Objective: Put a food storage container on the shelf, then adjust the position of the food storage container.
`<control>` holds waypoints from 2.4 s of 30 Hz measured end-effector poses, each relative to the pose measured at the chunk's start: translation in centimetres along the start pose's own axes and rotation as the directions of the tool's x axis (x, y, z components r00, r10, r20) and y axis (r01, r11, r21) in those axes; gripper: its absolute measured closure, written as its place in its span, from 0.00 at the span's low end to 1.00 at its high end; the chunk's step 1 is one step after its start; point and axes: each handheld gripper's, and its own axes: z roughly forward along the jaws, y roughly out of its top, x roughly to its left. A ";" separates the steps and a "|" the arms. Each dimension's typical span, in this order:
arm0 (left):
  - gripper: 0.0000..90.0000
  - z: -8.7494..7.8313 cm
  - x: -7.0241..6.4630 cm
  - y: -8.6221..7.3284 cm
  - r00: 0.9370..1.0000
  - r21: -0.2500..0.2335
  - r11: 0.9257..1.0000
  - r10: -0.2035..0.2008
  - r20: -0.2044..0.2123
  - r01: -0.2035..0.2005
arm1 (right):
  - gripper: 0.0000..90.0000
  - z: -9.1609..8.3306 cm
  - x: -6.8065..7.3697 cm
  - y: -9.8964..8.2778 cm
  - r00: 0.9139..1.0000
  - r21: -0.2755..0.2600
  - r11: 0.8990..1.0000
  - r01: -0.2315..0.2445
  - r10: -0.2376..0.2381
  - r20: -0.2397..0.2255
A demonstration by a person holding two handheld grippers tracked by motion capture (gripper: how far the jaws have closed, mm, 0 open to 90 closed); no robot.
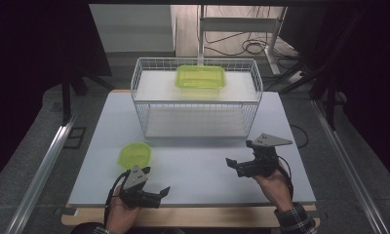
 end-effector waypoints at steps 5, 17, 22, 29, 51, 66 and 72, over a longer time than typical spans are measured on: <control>0.03 0.1 0.0 -0.1 1.000 0.005 1.000 0.008 0.003 -0.008 | 0.00 0.0 0.0 -1.7 1.000 0.024 1.000 -0.003 0.003 0.006; 0.03 0.3 -0.3 -0.1 0.999 0.018 0.999 0.037 -0.004 -0.037 | 0.00 0.2 0.3 -4.9 0.999 0.054 0.998 0.022 -0.024 0.033; 0.03 0.4 -0.4 -0.1 0.999 0.022 0.999 0.044 -0.006 -0.044 | 0.00 0.5 0.3 -6.0 0.999 0.087 0.996 0.010 -0.013 0.032; 0.03 0.3 -0.3 0.3 1.000 0.036 0.999 0.013 -0.008 -0.013 | 0.00 0.9 0.1 -6.5 0.999 0.104 0.995 0.010 -0.014 0.033; 0.78 -3.0 6.5 3.1 0.994 0.019 0.996 -0.083 -0.073 0.085 | 0.01 1.6 -0.2 -7.1 0.999 0.138 0.990 0.037 -0.041 0.031; 1.00 -4.7 12.5 1.6 0.953 0.029 0.983 -0.168 -0.253 0.181 | 0.03 2.0 -0.2 -7.3 0.999 0.165 0.985 0.042 -0.046 0.023; 1.00 -4.3 13.4 0.2 0.936 0.061 0.975 -0.187 -0.300 0.214 | 0.03 2.2 -0.2 -7.3 0.999 0.174 0.984 0.046 -0.050 0.019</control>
